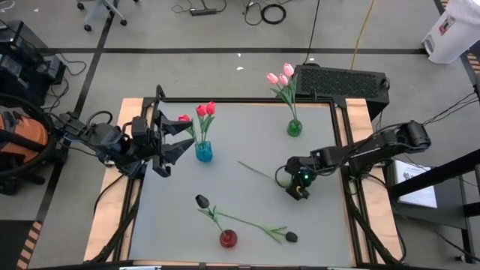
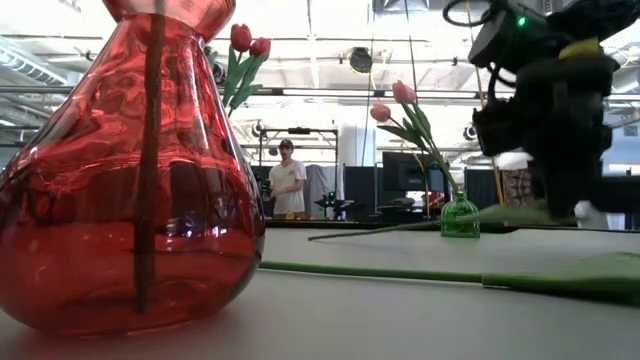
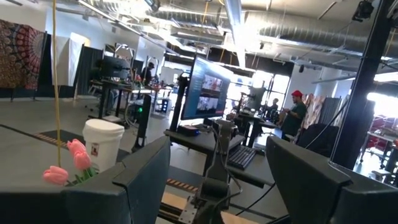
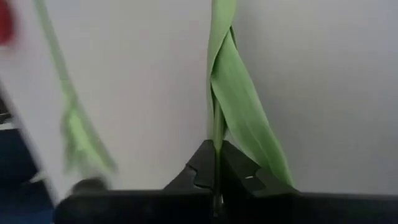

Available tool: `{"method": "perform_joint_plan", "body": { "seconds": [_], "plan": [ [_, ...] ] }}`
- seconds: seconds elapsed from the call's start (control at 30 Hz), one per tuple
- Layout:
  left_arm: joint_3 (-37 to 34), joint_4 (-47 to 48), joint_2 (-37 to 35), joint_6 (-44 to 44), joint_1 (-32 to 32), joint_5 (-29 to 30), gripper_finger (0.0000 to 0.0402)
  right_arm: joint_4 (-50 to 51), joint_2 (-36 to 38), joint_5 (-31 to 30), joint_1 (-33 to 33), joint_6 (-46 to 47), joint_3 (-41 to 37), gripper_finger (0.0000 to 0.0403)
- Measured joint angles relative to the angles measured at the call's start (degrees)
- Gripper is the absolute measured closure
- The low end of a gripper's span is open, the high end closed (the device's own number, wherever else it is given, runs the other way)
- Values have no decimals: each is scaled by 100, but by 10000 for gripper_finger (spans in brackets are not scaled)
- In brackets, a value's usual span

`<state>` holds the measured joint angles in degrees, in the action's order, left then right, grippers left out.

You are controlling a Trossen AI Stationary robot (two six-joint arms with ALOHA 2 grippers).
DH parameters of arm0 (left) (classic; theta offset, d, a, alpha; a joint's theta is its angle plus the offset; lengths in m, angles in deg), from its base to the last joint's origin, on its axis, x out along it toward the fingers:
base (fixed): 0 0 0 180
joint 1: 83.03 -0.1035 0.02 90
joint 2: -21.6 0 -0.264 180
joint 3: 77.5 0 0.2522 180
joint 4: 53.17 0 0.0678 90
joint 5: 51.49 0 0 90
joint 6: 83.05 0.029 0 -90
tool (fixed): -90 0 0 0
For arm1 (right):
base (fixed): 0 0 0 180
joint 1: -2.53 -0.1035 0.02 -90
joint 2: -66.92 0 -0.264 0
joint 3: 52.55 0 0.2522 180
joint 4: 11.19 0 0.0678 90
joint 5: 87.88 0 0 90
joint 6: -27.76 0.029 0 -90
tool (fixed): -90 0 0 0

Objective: Sort flowers into vase by color
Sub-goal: Put the top black flower into the red vase

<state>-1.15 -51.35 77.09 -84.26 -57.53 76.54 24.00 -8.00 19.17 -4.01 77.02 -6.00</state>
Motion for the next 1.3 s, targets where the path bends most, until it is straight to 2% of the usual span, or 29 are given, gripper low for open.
{"method": "perform_joint_plan", "body": {
  "seconds": [0.37, 0.47, 0.73, 0.97, 1.3],
  "plan": [
    [0, 70, 0, 40, 1, 120, 133, -267, 1178, 700, 4, 1156, 7, 403],
    [0, 165, 0, 70, -1, 290, 133, -536, 1503, 736, 4, 1772, 15, 403],
    [37, 256, 2, 796, -1, 425, 133, -1865, 2154, 667, 6, 3063, 15, 403],
    [426, 455, 2, 1742, -1, 535, 133, -2796, 2519, 175, 6, 3662, 22, 402],
    [1881, 2767, 483, 3196, -1, 1406, 133, -4086, 2660, -1142, 8, 4010, 26, 402]
  ]
}}
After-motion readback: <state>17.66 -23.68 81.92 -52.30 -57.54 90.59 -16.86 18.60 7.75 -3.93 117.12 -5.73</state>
